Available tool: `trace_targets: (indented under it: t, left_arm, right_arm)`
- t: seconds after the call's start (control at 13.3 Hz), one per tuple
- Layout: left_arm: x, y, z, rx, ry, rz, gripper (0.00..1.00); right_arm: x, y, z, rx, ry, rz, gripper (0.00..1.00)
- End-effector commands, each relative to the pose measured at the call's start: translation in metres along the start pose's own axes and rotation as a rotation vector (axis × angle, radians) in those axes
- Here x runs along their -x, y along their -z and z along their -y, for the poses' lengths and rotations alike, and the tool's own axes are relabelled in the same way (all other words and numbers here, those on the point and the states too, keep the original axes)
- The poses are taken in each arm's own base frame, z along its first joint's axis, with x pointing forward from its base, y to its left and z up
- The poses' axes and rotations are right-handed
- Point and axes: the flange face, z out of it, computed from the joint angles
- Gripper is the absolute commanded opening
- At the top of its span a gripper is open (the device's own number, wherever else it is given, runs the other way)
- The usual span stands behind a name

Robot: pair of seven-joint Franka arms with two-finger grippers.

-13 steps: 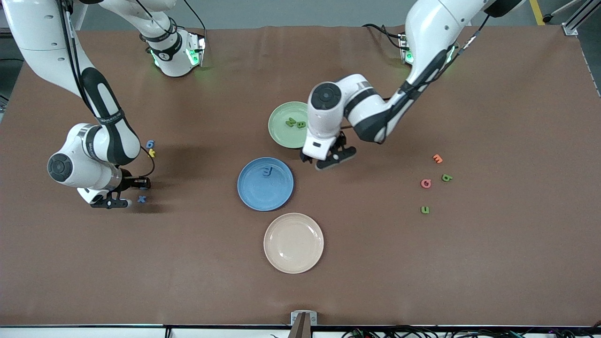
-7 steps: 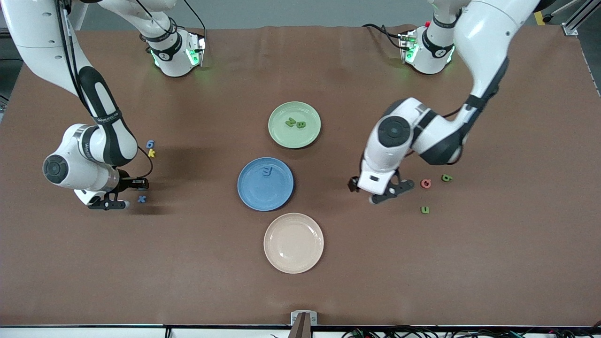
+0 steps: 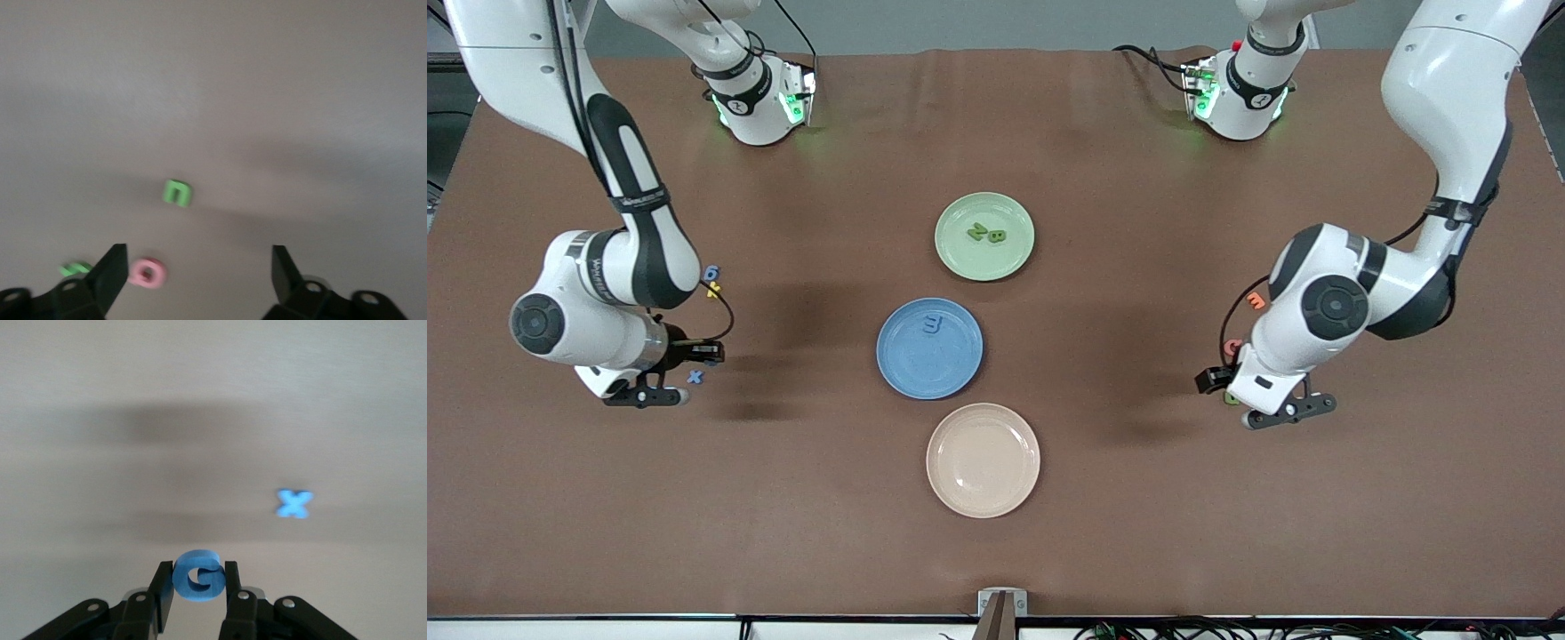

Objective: Sort letters by color into matching plates
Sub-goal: 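Carry the blue G to the blue plate while the left gripper reaches n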

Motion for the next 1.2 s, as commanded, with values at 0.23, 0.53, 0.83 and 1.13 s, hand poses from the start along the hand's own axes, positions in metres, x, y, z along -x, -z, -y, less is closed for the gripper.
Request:
trace_targets:
  t: [0.23,0.53,0.83,1.13]
  left_arm:
    - [-0.005,-0.043,0.053,0.075,-0.278,-0.035,0.68]
    - [0.001,-0.059,0.030,0.110,-0.335,-0.052,0.66]
    - [0.002,-0.078,0.024,0.134,-0.355,-0.062,0.61]
    - [0.003,-0.084,0.035,0.111,-0.367,-0.061,0.60]
  right_arm:
    - [0.009,0.022,0.146,0.031,-0.107,-0.050,0.23]
    - [0.022,0.017,0.249,0.024,-0.171,-0.088,0.23]
    - [0.024,-0.010,0.316,0.020,-0.215,-0.090,0.23]
    - [0.033,-0.035,0.354,-0.004,-0.247,-0.066,0.23]
